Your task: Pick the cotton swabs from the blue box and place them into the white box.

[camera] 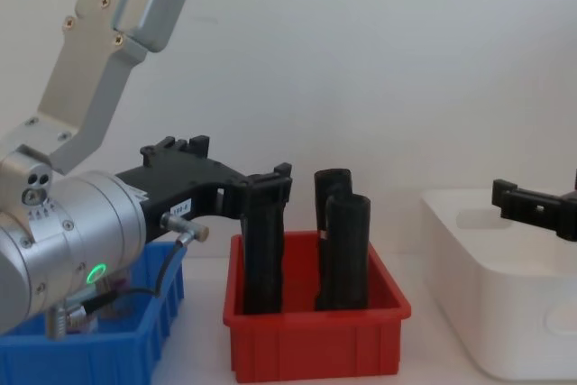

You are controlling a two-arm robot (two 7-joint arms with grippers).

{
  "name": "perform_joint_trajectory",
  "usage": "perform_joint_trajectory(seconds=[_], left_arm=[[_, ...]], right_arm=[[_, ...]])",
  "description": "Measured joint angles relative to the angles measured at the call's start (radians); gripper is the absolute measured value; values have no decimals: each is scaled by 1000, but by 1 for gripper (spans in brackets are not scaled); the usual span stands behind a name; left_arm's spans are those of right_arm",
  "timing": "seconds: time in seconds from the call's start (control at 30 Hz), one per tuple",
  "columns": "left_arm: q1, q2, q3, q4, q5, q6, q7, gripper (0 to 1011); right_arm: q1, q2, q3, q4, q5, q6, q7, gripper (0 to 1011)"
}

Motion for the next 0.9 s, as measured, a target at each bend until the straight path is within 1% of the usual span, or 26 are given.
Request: perform_joint_trajectory(seconds=[0.9], left_arm=[[0, 0, 0, 0, 0, 0, 0, 1000]], right_arm=[[0, 0, 0, 0, 0, 0, 0, 1002]])
